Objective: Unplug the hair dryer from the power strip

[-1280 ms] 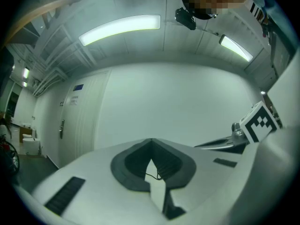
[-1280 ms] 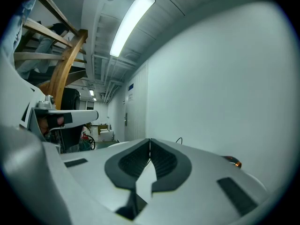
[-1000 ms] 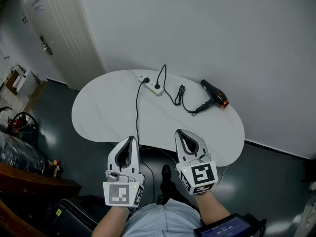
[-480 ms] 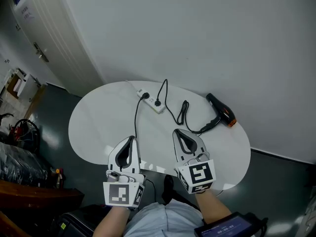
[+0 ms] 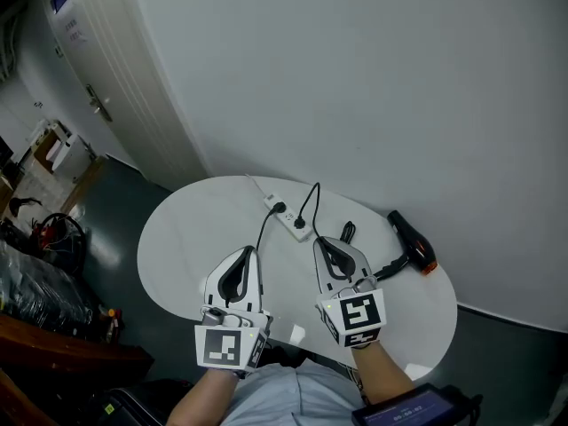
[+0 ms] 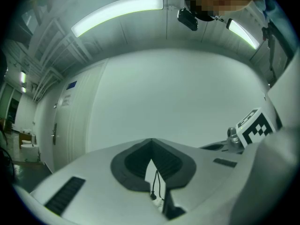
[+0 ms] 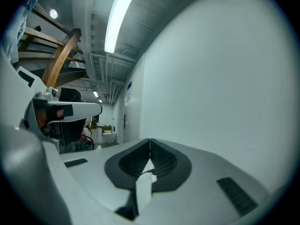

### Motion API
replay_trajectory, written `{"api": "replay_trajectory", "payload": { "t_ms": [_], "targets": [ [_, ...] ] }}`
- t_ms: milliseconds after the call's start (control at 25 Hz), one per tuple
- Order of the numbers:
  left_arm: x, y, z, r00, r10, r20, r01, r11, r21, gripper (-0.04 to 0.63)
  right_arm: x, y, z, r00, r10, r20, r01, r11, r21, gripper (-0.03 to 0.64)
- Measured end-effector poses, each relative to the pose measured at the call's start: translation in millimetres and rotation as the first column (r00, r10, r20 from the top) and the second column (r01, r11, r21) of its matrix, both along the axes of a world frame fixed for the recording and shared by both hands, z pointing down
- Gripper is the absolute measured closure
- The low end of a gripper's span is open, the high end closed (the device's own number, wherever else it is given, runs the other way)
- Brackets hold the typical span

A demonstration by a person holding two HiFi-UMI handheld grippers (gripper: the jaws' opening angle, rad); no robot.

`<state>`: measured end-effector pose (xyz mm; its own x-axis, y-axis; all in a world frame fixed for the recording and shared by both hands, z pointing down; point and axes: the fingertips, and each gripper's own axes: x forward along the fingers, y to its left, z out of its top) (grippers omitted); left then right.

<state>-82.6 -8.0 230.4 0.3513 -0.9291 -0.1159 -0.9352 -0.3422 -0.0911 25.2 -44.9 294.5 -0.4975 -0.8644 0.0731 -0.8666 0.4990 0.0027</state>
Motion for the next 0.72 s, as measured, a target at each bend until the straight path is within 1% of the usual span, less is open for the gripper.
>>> {"api": "replay_trajectory", "payload": {
  "t_ms": [120, 200, 280, 400, 520, 560, 720],
  "targets": [
    [-5.1, -9.9, -0.1, 1.000, -0.015, -0.012, 0.015, 1.000, -0.008, 0.597, -2.2, -11.5, 1.8, 1.000, -0.004, 0.000, 0.004, 1.000, -0.003, 0.615],
    [-8.0, -16.3, 3.8, 1.000, -0.019, -0.023, 0.018, 1.000, -0.022, 0.597, -3.1, -18.6, 8.4, 1.000, 0.000, -0.006, 0.000, 1.000, -0.020, 0.615],
    [-10.5, -23.0, 9.9, 1.000, -0.016, -0.020, 0.016, 0.999, -0.031, 0.598, -4.0, -25.3, 15.7, 1.000, 0.005, -0.015, -0.006, 0.999, -0.037, 0.615],
    [-11.7, -35.2, 17.7, 0.998, -0.016, -0.057, 0.012, 0.998, -0.055, 0.597, -5.1, -37.7, 26.0, 1.000, 0.017, -0.023, -0.018, 0.998, -0.052, 0.615],
    [-16.4, -48.9, 25.3, 1.000, 0.004, -0.011, -0.004, 0.999, -0.039, 0.597, -6.2, -49.3, 35.8, 0.999, 0.024, -0.025, -0.026, 0.997, -0.073, 0.614],
    [-18.1, -52.7, 26.8, 1.000, 0.008, -0.006, -0.008, 0.999, -0.037, 0.597, -6.9, -51.6, 38.7, 0.999, 0.025, -0.029, -0.027, 0.997, -0.079, 0.614],
    [-21.5, -68.4, 31.3, 1.000, 0.024, -0.016, -0.024, 0.998, -0.049, 0.597, -8.1, -62.2, 48.0, 0.998, 0.036, -0.044, -0.041, 0.994, -0.102, 0.614]
  ]
}}
